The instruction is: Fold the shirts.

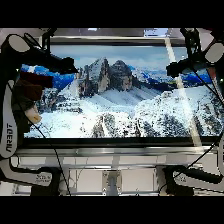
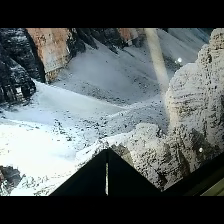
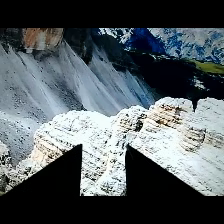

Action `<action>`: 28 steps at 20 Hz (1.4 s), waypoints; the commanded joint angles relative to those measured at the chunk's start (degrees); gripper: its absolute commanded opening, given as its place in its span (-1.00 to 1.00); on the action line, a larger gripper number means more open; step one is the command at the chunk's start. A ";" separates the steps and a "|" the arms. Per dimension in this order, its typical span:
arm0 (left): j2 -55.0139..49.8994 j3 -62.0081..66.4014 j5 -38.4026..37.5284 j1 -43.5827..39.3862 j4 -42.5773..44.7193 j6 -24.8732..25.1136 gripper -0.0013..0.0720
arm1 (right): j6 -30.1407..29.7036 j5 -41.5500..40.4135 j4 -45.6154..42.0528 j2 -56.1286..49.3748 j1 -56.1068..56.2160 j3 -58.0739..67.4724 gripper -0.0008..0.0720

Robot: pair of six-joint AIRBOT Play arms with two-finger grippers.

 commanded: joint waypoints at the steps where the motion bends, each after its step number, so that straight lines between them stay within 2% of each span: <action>1: -0.11 -0.02 -0.09 -0.02 0.07 0.04 -0.93 | 0.02 0.04 0.07 0.00 0.04 -0.11 -0.12; 10: -0.15 -0.02 0.85 -0.02 0.09 0.31 -0.93 | 0.02 0.02 0.00 0.00 0.04 -0.17 -0.12; 12: -0.13 0.15 3.82 -0.02 4.92 3.28 -0.79 | 0.02 0.02 0.02 0.00 0.04 -0.17 -0.12; 13: -0.13 0.15 6.38 -0.02 11.56 4.13 -0.46 | -0.28 -0.57 0.02 0.00 0.04 -0.17 -0.12; 15: -0.13 0.15 9.07 -0.02 33.59 1.03 0.63 | -1.68 -6.82 0.02 0.00 0.04 -0.15 -0.12; 16: -0.15 0.15 9.29 0.02 48.50 -2.54 0.81 | -1.66 -9.44 0.04 0.00 0.04 -0.17 -0.12; 17: -0.15 0.15 9.07 0.55 62.31 -6.05 0.81 | -1.55 -11.93 0.22 0.00 0.04 -0.17 -0.12; 18: -0.13 0.15 8.59 1.84 71.38 -10.05 0.81 | -1.51 -14.80 0.76 0.00 0.04 -0.17 -0.12; 19: -0.13 0.15 8.11 4.02 75.38 -14.62 0.81 | -1.49 -18.05 0.98 0.00 0.04 -0.17 -0.12; 20: -0.15 0.09 8.09 7.26 74.69 -18.34 0.80 | -1.46 -20.85 1.70 0.00 0.04 -0.15 -0.12; 21: -0.20 0.09 8.07 10.64 72.08 -19.74 0.80 | -1.46 -21.59 3.17 0.00 0.04 -0.15 -0.12; 28: -3.34 0.09 11.63 35.15 49.55 -19.85 0.80 | -1.46 -21.77 16.70 0.00 0.11 -0.17 -0.12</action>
